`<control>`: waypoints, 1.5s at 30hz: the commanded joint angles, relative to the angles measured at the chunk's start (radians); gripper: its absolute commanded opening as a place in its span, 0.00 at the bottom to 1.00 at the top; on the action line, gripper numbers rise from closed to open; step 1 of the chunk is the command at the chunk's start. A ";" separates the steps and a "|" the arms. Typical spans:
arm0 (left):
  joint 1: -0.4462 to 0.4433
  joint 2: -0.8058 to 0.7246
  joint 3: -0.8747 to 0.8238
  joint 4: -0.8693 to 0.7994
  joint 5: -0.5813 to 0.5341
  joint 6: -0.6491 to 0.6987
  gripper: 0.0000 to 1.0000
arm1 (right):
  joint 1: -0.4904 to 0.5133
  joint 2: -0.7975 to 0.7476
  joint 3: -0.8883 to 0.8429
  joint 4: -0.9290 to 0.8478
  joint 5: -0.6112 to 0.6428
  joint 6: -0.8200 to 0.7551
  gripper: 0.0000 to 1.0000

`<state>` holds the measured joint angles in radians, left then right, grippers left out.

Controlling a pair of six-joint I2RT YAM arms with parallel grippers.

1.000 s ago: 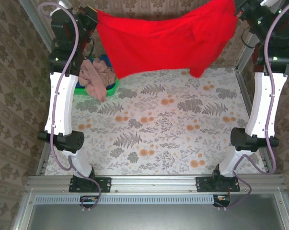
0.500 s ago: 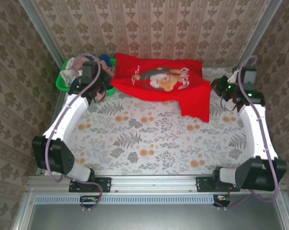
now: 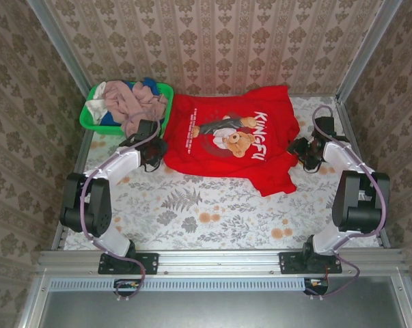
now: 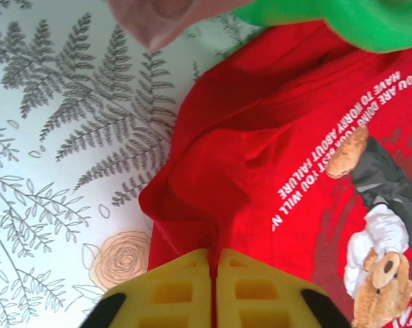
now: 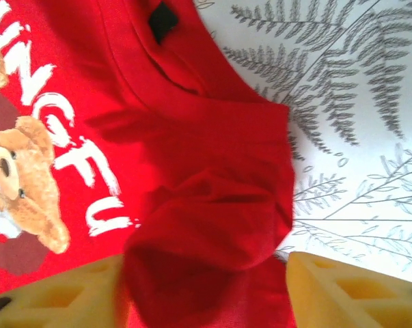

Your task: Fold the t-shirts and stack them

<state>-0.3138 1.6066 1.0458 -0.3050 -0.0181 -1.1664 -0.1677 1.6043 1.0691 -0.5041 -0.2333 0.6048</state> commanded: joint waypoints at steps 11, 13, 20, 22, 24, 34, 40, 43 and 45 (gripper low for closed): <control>-0.042 -0.107 0.075 -0.095 -0.160 0.192 1.00 | 0.325 -0.262 -0.134 -0.126 0.161 -0.077 0.52; -0.050 -0.087 0.110 -0.099 -0.151 0.236 1.00 | 0.358 -0.228 -0.169 -0.082 0.110 -0.053 0.44; -0.064 -0.036 0.165 -0.075 -0.116 0.314 1.00 | 0.384 -0.013 -0.175 -0.043 0.047 -0.101 0.25; -0.064 -0.031 0.171 -0.075 -0.106 0.326 1.00 | 0.384 0.029 -0.187 -0.004 0.052 -0.087 0.18; -0.061 -0.030 0.177 -0.079 -0.096 0.337 1.00 | 0.391 0.053 -0.169 -0.014 0.078 -0.081 0.11; -0.028 -0.032 0.166 -0.060 -0.054 0.333 1.00 | 0.458 0.066 -0.161 -0.191 0.183 -0.053 0.10; -0.019 -0.031 0.155 -0.034 -0.026 0.351 1.00 | 0.556 0.018 -0.213 -0.282 0.232 0.032 0.10; -0.019 -0.028 0.143 -0.002 -0.011 0.377 1.00 | 0.617 -0.056 -0.286 -0.284 0.199 0.085 0.12; -0.019 -0.035 0.121 0.022 0.005 0.376 1.00 | 0.666 -0.111 -0.332 -0.281 0.163 0.136 0.14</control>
<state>-0.3378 1.5719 1.1915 -0.3328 -0.0483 -0.8249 0.4412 1.5528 0.8150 -0.6724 -0.0402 0.6384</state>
